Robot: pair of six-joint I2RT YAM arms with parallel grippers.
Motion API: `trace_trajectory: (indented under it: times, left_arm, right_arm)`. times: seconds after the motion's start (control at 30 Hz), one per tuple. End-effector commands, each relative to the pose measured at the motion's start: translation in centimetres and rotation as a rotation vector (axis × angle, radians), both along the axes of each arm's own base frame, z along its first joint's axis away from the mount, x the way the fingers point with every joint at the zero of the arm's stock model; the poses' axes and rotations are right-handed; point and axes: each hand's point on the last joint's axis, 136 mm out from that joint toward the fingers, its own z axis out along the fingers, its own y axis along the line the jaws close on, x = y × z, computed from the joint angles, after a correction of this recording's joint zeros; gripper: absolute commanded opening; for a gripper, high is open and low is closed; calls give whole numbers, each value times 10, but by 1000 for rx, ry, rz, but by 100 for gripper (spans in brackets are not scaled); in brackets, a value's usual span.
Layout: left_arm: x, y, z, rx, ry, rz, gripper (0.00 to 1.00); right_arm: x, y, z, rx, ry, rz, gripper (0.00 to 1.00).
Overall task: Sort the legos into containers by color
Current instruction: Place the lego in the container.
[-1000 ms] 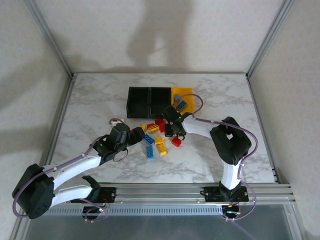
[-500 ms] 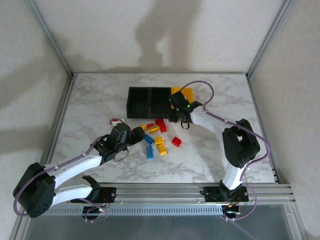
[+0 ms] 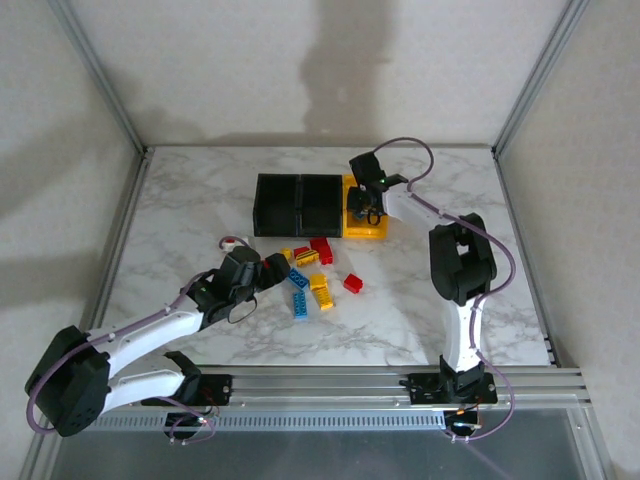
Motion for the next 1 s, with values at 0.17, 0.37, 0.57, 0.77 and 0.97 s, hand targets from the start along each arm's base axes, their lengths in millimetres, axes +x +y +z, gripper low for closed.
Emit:
trace_trajectory:
  times: [0.17, 0.37, 0.57, 0.77, 0.97]
  left_arm:
    - [1, 0, 4, 0, -11, 16, 82]
    - [3, -2, 2, 12, 7, 9, 82]
    - [5, -1, 1, 60, 20, 5, 79]
    - [15, 0, -8, 180, 60, -28, 73]
    - [29, 5, -23, 323, 115, -60, 66]
  right_arm:
    - [5, 0, 10, 8, -16, 8, 59]
    - [0, 0, 41, 44, -74, 12, 59]
    - [-27, 1, 74, 110, -124, 36, 56]
    - [-69, 9, 88, 151, -135, 103, 55]
    - [-113, 9, 96, 226, -142, 154, 56]
